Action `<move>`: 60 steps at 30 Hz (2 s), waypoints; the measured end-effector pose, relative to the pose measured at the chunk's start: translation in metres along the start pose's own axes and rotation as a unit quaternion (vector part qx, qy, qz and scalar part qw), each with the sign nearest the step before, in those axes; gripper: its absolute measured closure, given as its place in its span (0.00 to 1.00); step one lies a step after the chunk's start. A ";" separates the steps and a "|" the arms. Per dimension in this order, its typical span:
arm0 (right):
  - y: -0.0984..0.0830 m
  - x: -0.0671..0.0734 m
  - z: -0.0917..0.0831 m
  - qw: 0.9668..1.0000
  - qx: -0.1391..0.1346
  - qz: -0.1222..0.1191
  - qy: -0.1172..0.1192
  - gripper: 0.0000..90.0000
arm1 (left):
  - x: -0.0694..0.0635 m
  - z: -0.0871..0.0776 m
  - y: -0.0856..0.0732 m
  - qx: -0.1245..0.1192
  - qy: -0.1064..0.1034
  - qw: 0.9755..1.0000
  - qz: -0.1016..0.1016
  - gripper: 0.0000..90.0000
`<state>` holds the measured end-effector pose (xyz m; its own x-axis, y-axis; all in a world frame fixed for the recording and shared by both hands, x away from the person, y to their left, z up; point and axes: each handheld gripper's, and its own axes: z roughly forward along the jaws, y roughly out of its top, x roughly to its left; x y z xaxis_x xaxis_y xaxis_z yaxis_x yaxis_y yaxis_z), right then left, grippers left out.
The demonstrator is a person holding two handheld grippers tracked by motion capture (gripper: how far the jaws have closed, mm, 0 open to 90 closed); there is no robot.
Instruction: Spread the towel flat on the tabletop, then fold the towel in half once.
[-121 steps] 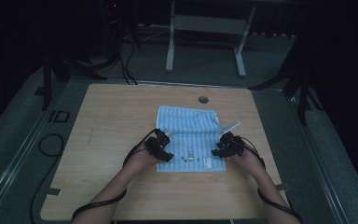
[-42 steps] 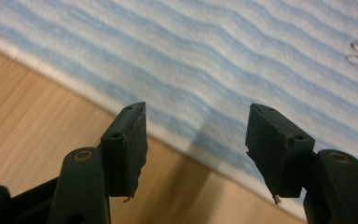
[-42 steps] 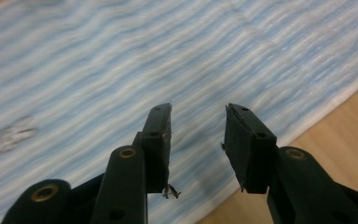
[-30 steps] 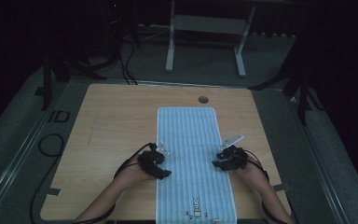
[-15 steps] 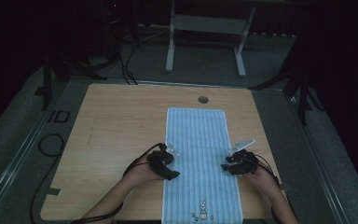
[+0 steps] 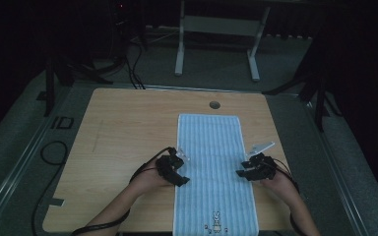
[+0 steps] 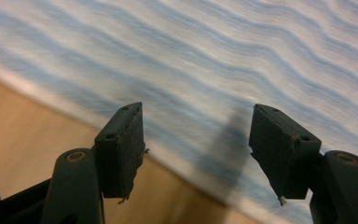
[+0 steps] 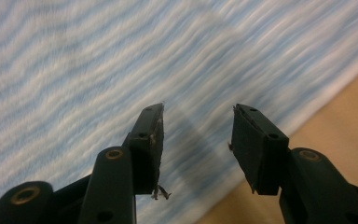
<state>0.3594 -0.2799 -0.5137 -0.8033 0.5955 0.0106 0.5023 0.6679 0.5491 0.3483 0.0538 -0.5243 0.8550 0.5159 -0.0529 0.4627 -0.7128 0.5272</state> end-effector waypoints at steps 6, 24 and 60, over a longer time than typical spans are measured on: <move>0.020 -0.021 -0.015 1.000 -0.016 0.008 -0.018 0.59 | 0.030 -0.009 0.009 -0.007 0.028 0.999 -0.018 0.39; 0.047 -0.073 0.032 0.997 0.036 0.063 -0.036 0.57 | 0.083 0.006 0.039 -0.013 0.070 0.995 -0.075 0.39; 0.077 -0.062 0.010 0.996 0.038 0.039 -0.077 0.96 | 0.071 -0.017 0.046 -0.057 0.058 0.992 -0.097 0.98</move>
<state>0.4513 -0.2608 -0.4804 -0.7047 0.7049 -0.0809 0.5893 0.6449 0.4866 0.4261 0.0660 -0.4895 0.7167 0.6940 -0.0681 0.5809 -0.5400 0.6091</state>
